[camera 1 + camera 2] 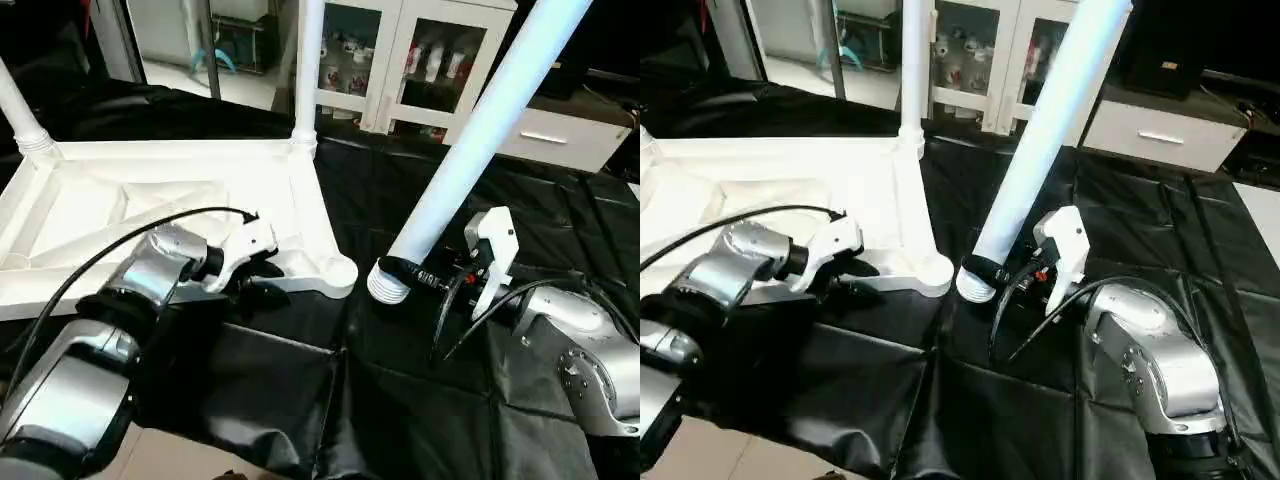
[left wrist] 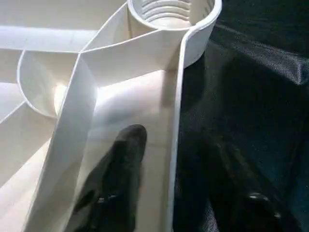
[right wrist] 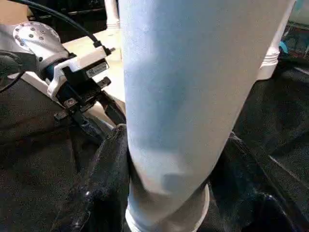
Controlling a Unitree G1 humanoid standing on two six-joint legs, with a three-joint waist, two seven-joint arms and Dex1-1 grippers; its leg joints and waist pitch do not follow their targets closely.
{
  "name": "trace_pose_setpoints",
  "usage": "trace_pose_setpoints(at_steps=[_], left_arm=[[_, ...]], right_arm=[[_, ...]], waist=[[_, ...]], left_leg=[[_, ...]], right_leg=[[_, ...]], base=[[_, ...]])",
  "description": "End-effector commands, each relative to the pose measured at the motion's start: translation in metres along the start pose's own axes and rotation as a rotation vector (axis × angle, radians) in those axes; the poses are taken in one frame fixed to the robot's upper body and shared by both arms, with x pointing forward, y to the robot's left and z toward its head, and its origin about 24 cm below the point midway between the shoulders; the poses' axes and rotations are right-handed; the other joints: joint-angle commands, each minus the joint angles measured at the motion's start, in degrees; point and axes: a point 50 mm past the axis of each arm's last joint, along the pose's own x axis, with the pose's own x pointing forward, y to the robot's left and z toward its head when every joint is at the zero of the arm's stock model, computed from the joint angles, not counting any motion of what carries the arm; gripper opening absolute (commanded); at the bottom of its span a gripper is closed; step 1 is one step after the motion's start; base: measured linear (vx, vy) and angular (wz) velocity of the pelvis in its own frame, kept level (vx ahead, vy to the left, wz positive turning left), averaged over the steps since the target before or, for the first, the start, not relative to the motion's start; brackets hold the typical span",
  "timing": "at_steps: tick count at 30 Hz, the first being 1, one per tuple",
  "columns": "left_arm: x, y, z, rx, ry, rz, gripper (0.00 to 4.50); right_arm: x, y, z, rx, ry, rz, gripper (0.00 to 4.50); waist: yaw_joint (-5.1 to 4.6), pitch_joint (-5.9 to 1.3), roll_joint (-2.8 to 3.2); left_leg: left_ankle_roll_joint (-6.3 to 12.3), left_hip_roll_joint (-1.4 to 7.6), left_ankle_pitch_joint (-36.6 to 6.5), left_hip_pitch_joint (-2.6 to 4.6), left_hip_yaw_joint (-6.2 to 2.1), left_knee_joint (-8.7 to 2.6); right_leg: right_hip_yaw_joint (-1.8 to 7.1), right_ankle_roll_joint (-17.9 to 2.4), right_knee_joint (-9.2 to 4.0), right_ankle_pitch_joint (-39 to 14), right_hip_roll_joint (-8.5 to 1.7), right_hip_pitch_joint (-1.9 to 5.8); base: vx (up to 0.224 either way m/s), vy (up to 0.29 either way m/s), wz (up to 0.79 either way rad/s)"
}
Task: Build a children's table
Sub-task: Insert table leg to table base
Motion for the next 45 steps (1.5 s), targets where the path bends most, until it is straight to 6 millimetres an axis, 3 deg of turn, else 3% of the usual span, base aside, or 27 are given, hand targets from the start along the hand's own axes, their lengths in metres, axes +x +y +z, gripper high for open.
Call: trace_pose_setpoints(at_steps=[1, 6, 11, 17, 18, 21, 26, 28, 30, 34, 35, 40, 41, 45], left_arm=[[0.002, 0.001, 0.005, 0.02, 0.009, -0.01, 1.68], [0.006, 0.0, 0.005, 0.022, 0.016, -0.036, 1.36], [0.006, -0.001, 0.002, 0.024, 0.031, -0.047, 0.98], [0.008, -0.003, 0.0, 0.019, 0.038, -0.074, 0.49], [0.009, -0.004, -0.001, 0.017, 0.041, -0.082, 0.2], [0.015, -0.011, -0.004, 0.01, 0.032, -0.115, 0.08], [0.029, -0.028, -0.005, -0.006, -0.016, -0.181, 0.03], [0.032, -0.033, -0.003, -0.012, -0.039, -0.199, 0.03], [0.037, -0.043, 0.002, -0.021, -0.079, -0.223, 0.03], [0.043, -0.059, 0.009, -0.026, -0.128, -0.251, 0.01], [0.045, -0.062, 0.009, -0.022, -0.125, -0.238, 0.0], [0.049, -0.063, 0.01, -0.032, -0.14, -0.188, 0.0], [0.05, -0.064, 0.011, -0.033, -0.14, -0.175, 0.0], [0.047, -0.065, 0.012, -0.036, -0.133, -0.162, 0.0]], right_arm=[[-0.001, 0.002, 0.009, -0.043, -0.022, 0.014, 1.89], [-0.001, 0.002, 0.009, -0.045, -0.023, 0.022, 1.89], [0.0, 0.002, 0.01, -0.045, -0.026, 0.025, 1.89], [0.001, 0.003, 0.01, -0.044, -0.03, 0.03, 1.89], [0.001, 0.003, 0.01, -0.045, -0.031, 0.031, 1.89], [0.002, 0.003, 0.011, -0.047, -0.034, 0.035, 1.89], [0.005, 0.005, 0.011, -0.046, -0.031, 0.024, 1.89], [0.006, 0.005, 0.011, -0.041, -0.025, 0.017, 1.89], [0.009, 0.007, 0.009, -0.033, -0.011, 0.014, 1.89], [0.012, 0.011, 0.006, -0.013, 0.016, 0.036, 1.89], [0.013, 0.012, 0.004, -0.014, 0.044, 0.046, 1.89], [0.018, 0.012, -0.007, -0.022, 0.114, 0.05, 1.88], [0.02, 0.009, -0.011, -0.025, 0.142, 0.035, 1.88], [0.022, 0.004, -0.019, -0.028, 0.205, 0.005, 1.88]], waist=[[0.21, -4.03, 1.16], [0.3, -3.92, 1.16], [0.35, -3.97, 1.2], [0.41, -3.91, 1.22], [0.41, -3.91, 1.22], [0.46, -3.9, 1.4], [0.33, -3.94, 1.56], [0.42, -3.9, 1.65], [0.4, -3.96, 1.71], [0.27, -3.9, 1.65], [0.25, -3.86, 1.8], [0.23, -3.79, 1.79], [0.13, -3.8, 1.54], [-0.17, -3.85, 1.44]], left_leg=[[-0.41, 2.97, -6.62, -0.25, -0.78, -4.94], [-0.57, 3.09, -7.89, -0.18, -0.88, -5.09], [-0.49, 3.13, -6.97, -0.22, -0.87, -5.06], [-0.5, 3.09, -7.64, -0.21, -0.88, -5.13], [-0.46, 3.1, -7.59, -0.21, -0.86, -5.13], [-0.39, 3.11, -7.48, -0.21, -0.85, -5.13], [-0.03, 3.29, -7.27, -0.34, -0.8, -5.17], [0.3, 3.04, -7.7, -0.28, -0.64, -5.08], [0.08, 3.38, -7.77, -0.36, -0.84, -5.26], [1.1, 3.2, -8.6, -0.19, -0.4, -5.22], [1.32, 3.18, -8.37, -0.42, -0.44, -5.26], [1.27, 3.01, -10.28, -0.16, -0.37, -5.4], [1.19, 3.07, -10.27, -0.21, -0.36, -5.41], [1.25, 3.03, -9.27, -0.52, -0.44, -5.45]], right_leg=[[3.14, -12.95, -3.54, -9.94, -5.26, 3.94], [3.17, -12.09, -3.93, -13.09, -5.42, 3.9], [3.17, -12.74, -3.64, -10.65, -5.41, 3.92], [3.19, -12.25, -3.86, -12.55, -5.43, 3.9], [3.2, -12.26, -3.88, -12.54, -5.47, 3.89], [3.23, -12.3, -3.9, -12.63, -5.49, 3.84], [3.28, -12.89, -3.77, -12.42, -5.63, 3.97], [3.3, -11.92, -4.2, -15.26, -5.52, 3.81], [3.3, -11.46, -4.04, -16.67, -5.7, 3.91], [3.2, -10.32, -4.51, -20.23, -5.31, 3.26], [3.17, -9.84, -4.52, -20.65, -5.23, 3.29], [3.12, -7.94, -5.2, -24.45, -5.21, 2.86], [3.11, -7.81, -5.15, -24.54, -5.21, 2.84], [3.08, -7.41, -4.98, -24.21, -5.27, 2.91]], base=[[0.0, 0.0, 0.0], [0.0, 0.0, 0.0], [0.0, 0.0, 0.0], [0.0, 0.0, 0.0], [0.0, 0.0, 0.0], [0.0, 0.0, 0.0], [0.0, 0.0, 0.0], [0.0, 0.0, 0.0], [0.0, 0.0, 0.0], [0.0, 0.0, 0.0], [0.0, 0.0, 0.0], [0.0, 0.0, 0.0], [0.0, 0.0, 0.0], [0.0, 0.0, 0.0]])
